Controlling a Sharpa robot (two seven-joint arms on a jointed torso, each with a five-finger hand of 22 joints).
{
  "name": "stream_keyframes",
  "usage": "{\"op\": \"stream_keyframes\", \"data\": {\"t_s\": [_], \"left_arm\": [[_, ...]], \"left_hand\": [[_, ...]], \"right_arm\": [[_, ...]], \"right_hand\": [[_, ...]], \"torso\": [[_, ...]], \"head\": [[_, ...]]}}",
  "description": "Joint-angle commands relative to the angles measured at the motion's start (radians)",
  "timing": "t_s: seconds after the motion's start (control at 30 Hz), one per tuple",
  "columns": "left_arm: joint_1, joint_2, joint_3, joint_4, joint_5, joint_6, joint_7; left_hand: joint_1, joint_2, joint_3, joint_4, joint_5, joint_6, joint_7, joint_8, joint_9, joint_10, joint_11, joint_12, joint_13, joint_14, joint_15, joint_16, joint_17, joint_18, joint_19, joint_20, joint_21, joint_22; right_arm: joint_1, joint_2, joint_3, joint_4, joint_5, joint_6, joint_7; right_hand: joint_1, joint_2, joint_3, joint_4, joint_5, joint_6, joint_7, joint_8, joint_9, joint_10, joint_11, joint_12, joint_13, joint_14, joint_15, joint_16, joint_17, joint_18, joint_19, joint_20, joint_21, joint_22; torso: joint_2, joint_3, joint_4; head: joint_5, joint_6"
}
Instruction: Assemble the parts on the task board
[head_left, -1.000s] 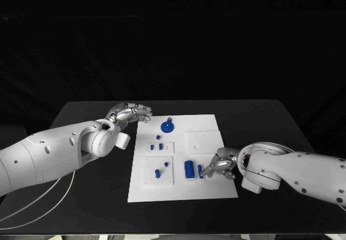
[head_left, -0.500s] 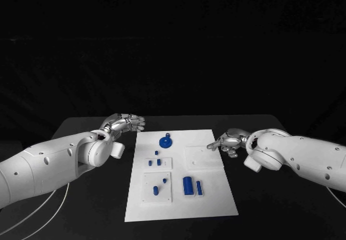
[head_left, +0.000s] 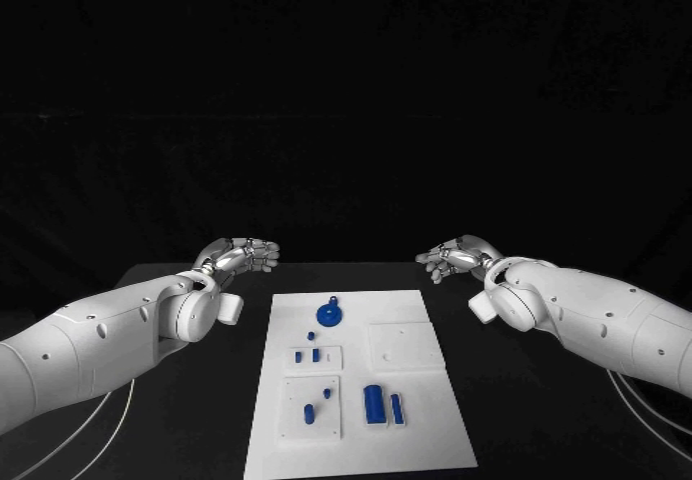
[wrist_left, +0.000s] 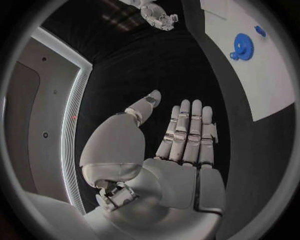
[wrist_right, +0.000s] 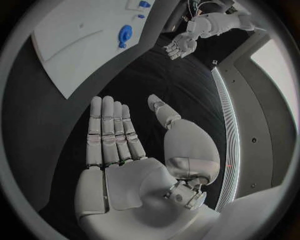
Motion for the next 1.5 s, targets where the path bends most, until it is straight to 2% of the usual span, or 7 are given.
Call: {"op": "stream_keyframes", "data": {"t_s": [0.03,0.23,0.27,0.33,0.47,0.5,1.5], "left_arm": [[0.003,0.012,0.001,-0.016,0.024,-0.001,0.017],[0.003,0.023,0.001,-0.026,0.024,0.006,0.020],[0.000,0.018,0.000,-0.023,0.010,0.000,0.002],[-0.002,0.017,0.001,-0.018,0.011,-0.006,0.003],[-0.014,0.009,0.008,0.019,0.013,-0.041,0.015],[-0.018,0.006,0.011,0.032,0.015,-0.055,0.020],[-0.197,-0.109,0.116,0.561,0.054,-0.576,0.190]], "left_hand": [[-0.015,-0.001,-0.009,-0.002,-0.007,-0.018,-0.004,-0.010,-0.004,-0.035,0.000,-0.005,-0.011,-0.029,0.006,-0.024,-0.009,-0.009,-0.024,0.006,-0.024,-0.008],[-0.047,-0.009,-0.050,-0.009,-0.007,-0.051,-0.018,-0.023,-0.008,-0.098,-0.004,-0.004,-0.015,-0.066,0.011,-0.057,-0.022,-0.023,-0.047,0.011,-0.063,-0.017],[-0.348,0.121,-0.523,0.208,-0.065,-0.806,-0.161,-0.301,-0.456,-0.398,-0.131,-0.069,-0.082,-0.831,-0.137,-0.377,-0.480,-0.030,-0.579,-0.038,-0.519,-0.390],[-1.066,0.121,-0.523,0.208,-0.065,-0.806,-0.161,-0.301,-0.456,-1.105,-0.131,-0.069,-0.082,-0.831,-0.137,-0.377,-0.480,-0.030,-0.579,-0.038,-0.519,-0.433],[-1.066,0.121,-0.523,0.208,-0.065,-0.806,-0.161,-0.301,-0.456,-1.105,-0.131,-0.069,-0.082,-0.831,-0.137,-0.377,-0.480,-0.030,-0.579,-0.038,-0.519,-0.549],[-1.066,0.121,-0.523,0.208,-0.065,-0.806,-0.161,-0.301,-0.456,-1.105,-0.131,-0.069,-0.082,-0.831,-0.137,-0.377,-0.480,-0.030,-0.579,-0.038,-0.519,-1.258],[-1.066,0.121,-0.523,0.208,-0.065,-0.806,-0.161,-0.301,-0.456,-1.105,-0.131,-0.069,-0.082,-0.831,-0.137,-0.377,-0.480,-0.030,-0.579,-0.038,-0.519,-1.258]], "right_arm": [[-0.010,0.010,0.007,-0.020,0.119,0.016,0.102],[-0.036,0.030,0.024,-0.048,0.149,0.036,0.122],[-0.030,0.024,0.022,-0.042,0.087,0.006,0.063],[-0.031,0.022,0.022,-0.036,0.091,0.001,0.065],[-0.039,0.012,0.024,0.000,0.115,-0.030,0.082],[-0.043,0.008,0.025,0.014,0.124,-0.042,0.089],[-0.184,-0.164,0.065,0.637,0.532,-0.576,0.383]], "right_hand": [[0.006,0.011,-0.011,-0.006,0.005,-0.025,-0.004,-0.009,-0.012,-0.009,0.031,-0.116,-0.143,-0.055,0.041,-0.107,-0.073,-0.031,-0.069,0.033,-0.087,-0.059],[0.028,0.027,-0.050,-0.005,0.012,-0.048,-0.010,-0.006,-0.044,0.025,0.042,-0.248,-0.355,-0.087,0.070,-0.233,-0.191,-0.026,-0.121,0.073,-0.184,-0.130],[-0.851,0.084,-0.519,0.285,-0.155,-0.905,-0.182,-0.183,-0.621,-0.884,-0.125,-0.488,-0.689,-0.940,-0.079,-0.605,-0.721,-0.200,-0.829,-0.093,-0.461,-1.008],[-0.851,0.084,-0.519,0.285,-0.155,-0.905,-0.182,-0.183,-0.621,-0.884,-0.125,-0.488,-0.689,-0.940,-0.079,-0.605,-0.721,-0.200,-0.829,-0.093,-0.461,-1.008],[-0.851,0.084,-0.519,0.285,-0.155,-0.905,-0.182,-0.183,-0.621,-0.884,-0.125,-0.488,-0.689,-0.940,-0.079,-0.605,-0.721,-0.200,-0.829,-0.093,-0.461,-1.008],[-0.851,0.084,-0.519,0.285,-0.155,-0.905,-0.182,-0.183,-0.621,-0.884,-0.125,-0.488,-0.689,-0.940,-0.079,-0.605,-0.721,-0.200,-0.829,-0.093,-0.461,-1.008],[-0.851,0.084,-0.519,0.285,-0.155,-0.905,-0.182,-0.183,-0.621,-0.884,-0.125,-0.488,-0.689,-0.940,-0.079,-0.605,-0.721,-0.200,-0.829,-0.093,-0.461,-1.008]], "torso": [[-0.009,0.0021,0.0014],[-0.009,0.0124,0.0019],[-0.008,0.0046,0.0010],[-0.011,0.0052,0.0012],[-0.029,0.0088,0.0028],[-0.036,0.0102,0.0034],[-0.081,0.0191,0.0074]], "head": [[0.002,0.013],[0.017,0.020],[0.010,0.017],[0.010,0.015],[0.009,0.006],[0.009,0.002],[0.008,-0.021]]}}
